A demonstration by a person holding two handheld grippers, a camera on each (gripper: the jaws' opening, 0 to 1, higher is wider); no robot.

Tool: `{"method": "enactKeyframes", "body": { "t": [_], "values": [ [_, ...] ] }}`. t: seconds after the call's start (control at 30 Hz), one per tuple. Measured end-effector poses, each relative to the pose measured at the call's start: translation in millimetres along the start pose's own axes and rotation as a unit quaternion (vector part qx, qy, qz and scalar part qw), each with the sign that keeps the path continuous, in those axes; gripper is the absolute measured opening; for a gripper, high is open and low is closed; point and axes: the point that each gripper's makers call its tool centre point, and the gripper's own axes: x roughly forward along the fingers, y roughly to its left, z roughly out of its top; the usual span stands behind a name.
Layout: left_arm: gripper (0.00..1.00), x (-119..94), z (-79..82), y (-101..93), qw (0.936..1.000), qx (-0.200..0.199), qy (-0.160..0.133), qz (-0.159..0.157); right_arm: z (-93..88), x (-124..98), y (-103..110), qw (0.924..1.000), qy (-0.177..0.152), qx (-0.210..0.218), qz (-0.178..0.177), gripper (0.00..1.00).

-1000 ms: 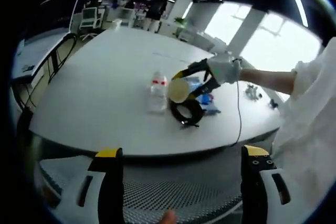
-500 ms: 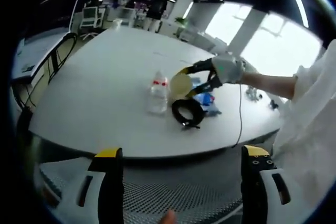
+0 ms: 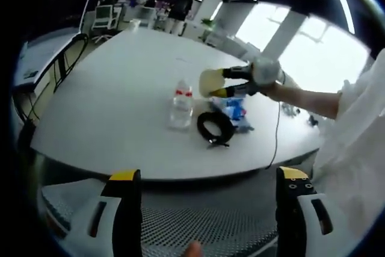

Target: Arrange the tabletop items into an orderly group along one side of the table until the central work area is clear of visible clutter.

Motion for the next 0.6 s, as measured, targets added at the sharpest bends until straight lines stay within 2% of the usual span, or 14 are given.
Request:
{"method": "enactKeyframes", "body": {
  "t": [0.23,0.4,0.53,0.6],
  "values": [
    [0.90,2,2.4,-0.4,1.0000,-0.001,-0.002,-0.001,3.0,-3,-17,0.9956,-0.029,0.082,-0.035,0.38],
    [0.90,2,6.4,0.5,1.0000,-0.006,-0.008,0.000,4.0,-4,-30,0.9864,-0.052,0.145,-0.057,0.38],
    [0.89,4,4.1,-1.4,0.9999,-0.009,-0.004,-0.001,0.3,-2,-36,0.9824,-0.050,0.167,-0.066,0.38],
    [0.89,5,1.4,-3.3,1.0000,-0.007,0.002,-0.004,-0.2,-1,-41,0.9789,-0.059,0.182,-0.072,0.38]
  ]
}}
